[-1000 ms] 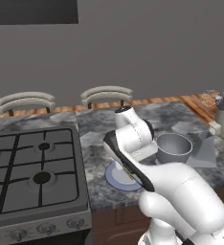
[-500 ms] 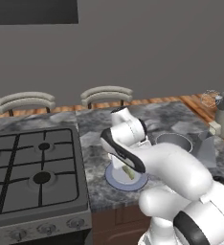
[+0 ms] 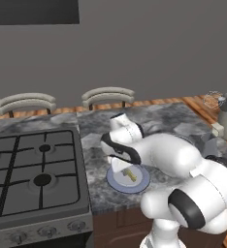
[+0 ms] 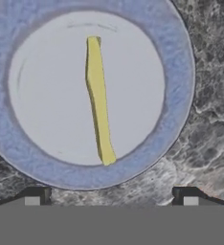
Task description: Add butter and sugar cubes to the stand mixer bowl and then turn on the stand mixer to begin making frosting.
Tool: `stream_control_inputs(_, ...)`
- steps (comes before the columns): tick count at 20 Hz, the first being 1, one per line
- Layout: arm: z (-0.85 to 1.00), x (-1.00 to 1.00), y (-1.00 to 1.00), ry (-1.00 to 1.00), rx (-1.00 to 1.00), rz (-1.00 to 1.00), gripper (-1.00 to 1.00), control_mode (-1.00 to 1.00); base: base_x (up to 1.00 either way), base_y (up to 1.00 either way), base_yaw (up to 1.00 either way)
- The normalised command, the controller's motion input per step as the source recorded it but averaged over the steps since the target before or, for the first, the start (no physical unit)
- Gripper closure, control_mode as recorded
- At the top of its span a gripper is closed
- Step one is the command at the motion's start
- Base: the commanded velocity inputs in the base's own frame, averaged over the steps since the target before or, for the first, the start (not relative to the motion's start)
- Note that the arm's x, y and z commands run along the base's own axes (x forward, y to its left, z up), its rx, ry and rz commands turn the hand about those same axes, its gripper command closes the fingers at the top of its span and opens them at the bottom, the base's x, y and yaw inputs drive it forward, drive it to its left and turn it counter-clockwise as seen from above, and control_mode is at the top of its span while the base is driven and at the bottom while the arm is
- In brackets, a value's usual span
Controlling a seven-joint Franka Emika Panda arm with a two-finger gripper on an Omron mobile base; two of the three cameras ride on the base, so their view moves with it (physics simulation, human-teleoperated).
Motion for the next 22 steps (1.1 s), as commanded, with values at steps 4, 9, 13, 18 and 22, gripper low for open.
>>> stream_control_inputs(4, -0.38, 0.10, 0.02, 0.03, 0.00, -0.01, -1.00, -1.00, 0.00, 0.00, 0.00)
stream_control_inputs(9, -0.36, 0.01, 0.04, 0.05, 0.00, -0.01, -1.00, -1.00, 0.00, 0.00, 0.00)
stream_control_inputs(13, -0.29, 0.10, 0.12, 0.02, 0.00, -0.02, -1.00, -1.00, 0.00, 0.00, 0.00)
stream_control_inputs(18, -0.27, 0.11, 0.11, 0.03, 0.00, -0.01, 1.00, -1.00, 0.00, 0.00, 0.00)
stream_control_inputs(22, -0.16, 0.00, 0.00, 0.03, 0.00, 0.00, 1.00, -1.00, 0.00, 0.00, 0.00)
